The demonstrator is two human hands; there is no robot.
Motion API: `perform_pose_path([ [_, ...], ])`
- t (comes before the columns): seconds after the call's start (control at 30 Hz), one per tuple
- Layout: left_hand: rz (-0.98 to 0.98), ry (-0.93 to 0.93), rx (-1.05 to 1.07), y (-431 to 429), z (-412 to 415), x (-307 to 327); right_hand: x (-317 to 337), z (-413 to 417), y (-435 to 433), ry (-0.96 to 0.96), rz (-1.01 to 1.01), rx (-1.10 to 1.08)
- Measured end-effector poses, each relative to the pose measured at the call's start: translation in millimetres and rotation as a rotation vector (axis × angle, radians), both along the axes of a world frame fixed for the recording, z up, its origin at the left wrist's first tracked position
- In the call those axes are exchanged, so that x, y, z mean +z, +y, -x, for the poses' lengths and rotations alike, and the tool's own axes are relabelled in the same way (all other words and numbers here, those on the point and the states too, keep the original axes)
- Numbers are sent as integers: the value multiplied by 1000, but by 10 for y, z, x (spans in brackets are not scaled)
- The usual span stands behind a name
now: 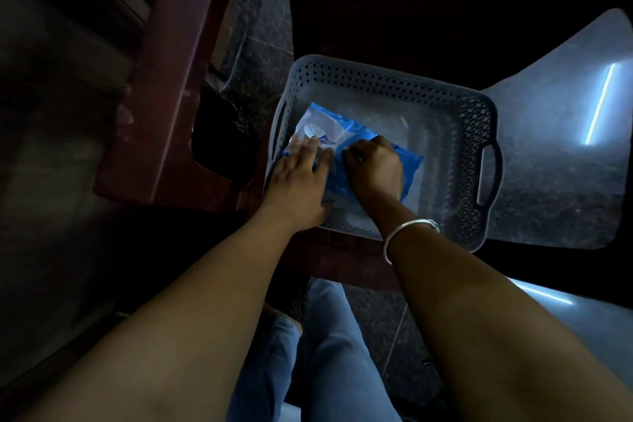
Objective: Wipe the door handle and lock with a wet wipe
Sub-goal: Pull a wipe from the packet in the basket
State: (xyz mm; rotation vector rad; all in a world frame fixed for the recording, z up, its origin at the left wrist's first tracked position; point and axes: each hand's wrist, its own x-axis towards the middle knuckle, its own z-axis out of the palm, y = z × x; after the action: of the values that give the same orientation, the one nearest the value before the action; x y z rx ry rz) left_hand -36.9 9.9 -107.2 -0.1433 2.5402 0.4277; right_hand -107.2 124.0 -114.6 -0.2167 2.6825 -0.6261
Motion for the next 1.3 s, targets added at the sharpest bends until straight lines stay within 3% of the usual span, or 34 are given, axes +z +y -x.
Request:
perform_pose_path([
  [0.1,-20,1,-5,-13,-1,23,11,-11,31,-62,75,-88],
  [0.27,-14,-17,-16,-16,37,51,46,-30,56,-346,615,-801],
  [0.4,-6,-7,-20,0,48,66,42,26,72,-377,776,-960],
  [0.57,-25,20,-4,-1,86,88,85,45,75,-404,821,-963],
  [0.67,-158,101,93,20,154,179,117,61,94,-407,865,-930],
  [0.77,-445,162,361,87,263,293,176,40,71,-440,844,-889],
  [0.9,-727,105,699,152,381,480,343,37,32,-442,839,-774],
  [1.13,-896,68,830,-7,422,839,770,122,-121,-485,825,-650],
  [1.3,-908,217,886,-213,357,1179,1230,179,-212,-738,1036,-477],
])
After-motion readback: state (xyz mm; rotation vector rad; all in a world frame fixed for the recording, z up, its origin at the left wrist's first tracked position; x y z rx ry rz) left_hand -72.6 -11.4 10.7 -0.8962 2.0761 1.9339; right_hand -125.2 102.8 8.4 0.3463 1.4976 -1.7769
